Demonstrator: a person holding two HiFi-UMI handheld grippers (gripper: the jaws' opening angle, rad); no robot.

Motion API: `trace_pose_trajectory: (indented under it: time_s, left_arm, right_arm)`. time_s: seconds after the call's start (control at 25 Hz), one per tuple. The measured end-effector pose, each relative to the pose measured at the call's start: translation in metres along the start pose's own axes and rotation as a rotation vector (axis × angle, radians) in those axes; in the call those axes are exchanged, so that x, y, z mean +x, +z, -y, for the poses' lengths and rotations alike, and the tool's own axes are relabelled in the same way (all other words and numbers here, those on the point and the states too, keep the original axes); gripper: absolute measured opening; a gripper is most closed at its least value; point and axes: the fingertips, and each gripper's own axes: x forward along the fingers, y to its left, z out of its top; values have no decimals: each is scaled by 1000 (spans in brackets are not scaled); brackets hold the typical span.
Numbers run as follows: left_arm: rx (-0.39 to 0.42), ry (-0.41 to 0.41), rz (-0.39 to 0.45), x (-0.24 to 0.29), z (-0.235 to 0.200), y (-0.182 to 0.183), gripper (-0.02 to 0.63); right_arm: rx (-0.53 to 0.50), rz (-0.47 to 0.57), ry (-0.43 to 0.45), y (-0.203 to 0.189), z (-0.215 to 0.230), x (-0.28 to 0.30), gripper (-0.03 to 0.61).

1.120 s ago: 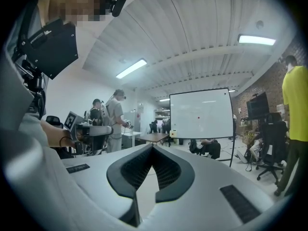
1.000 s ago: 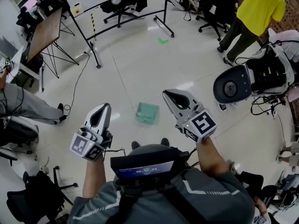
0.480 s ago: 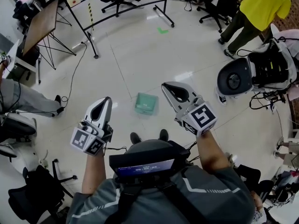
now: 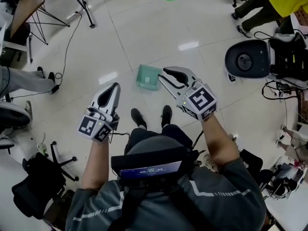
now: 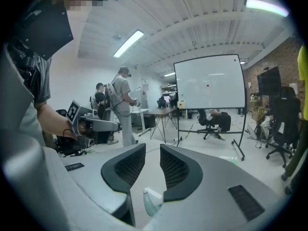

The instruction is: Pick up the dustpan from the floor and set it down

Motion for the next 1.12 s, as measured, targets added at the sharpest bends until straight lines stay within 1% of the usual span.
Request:
trace_pose_trajectory:
  time_s: [0.12, 0.24, 0.32, 0.36, 0.44, 0.48, 0.56, 0.64, 0.72, 0.8, 0.92, 1.04, 1.08, 1.12]
  left_arm:
    - [-25, -1, -57, 13, -26, -52, 17]
    - [-43, 3, -108, 33, -64, -109, 17]
    - [-53, 4, -142, 42, -85, -144, 17]
    - [-55, 5, -161, 45, -94, -159, 17]
    - [-56, 8, -189, 51, -110, -184, 17]
    - [-58, 9, -196, 53, -116, -193, 17]
    - [-69, 11, -207, 58, -126, -214, 17]
    - [-66, 12, -228, 64, -136, -239, 17]
    - [-51, 7, -266, 69, -143, -266, 17]
    - [-60, 7, -285, 70, -149, -285, 17]
    - [-86, 19, -283, 70, -155, -302, 17]
    - [-108, 35, -282, 70, -162, -315, 17]
    - [-114, 38, -281, 70, -164, -318, 17]
    - [-114, 39, -282, 71, -166, -321, 17]
  right_arm:
    - [21, -71, 43, -59, 2, 39, 149]
    - [2, -129, 87, -118, 12, 84, 165]
    - [6, -180, 138, -159, 10, 111, 221]
    - [9, -204, 162, -179, 7, 124, 230]
    - [3, -248, 199, -219, 2, 148, 236]
    - [-5, -272, 211, -238, 0, 158, 253]
    - [-26, -317, 229, -269, -2, 174, 265]
    - [-47, -348, 239, -292, 0, 185, 265]
    - [-62, -379, 240, -314, 4, 196, 265]
    - [-73, -413, 250, -336, 3, 205, 265]
    - [-97, -437, 281, -361, -1, 217, 265]
    - [-119, -458, 282, -381, -1, 226, 265]
    - [-119, -456, 280, -386, 0, 228, 259]
    - [-116, -452, 277, -390, 0, 230, 231]
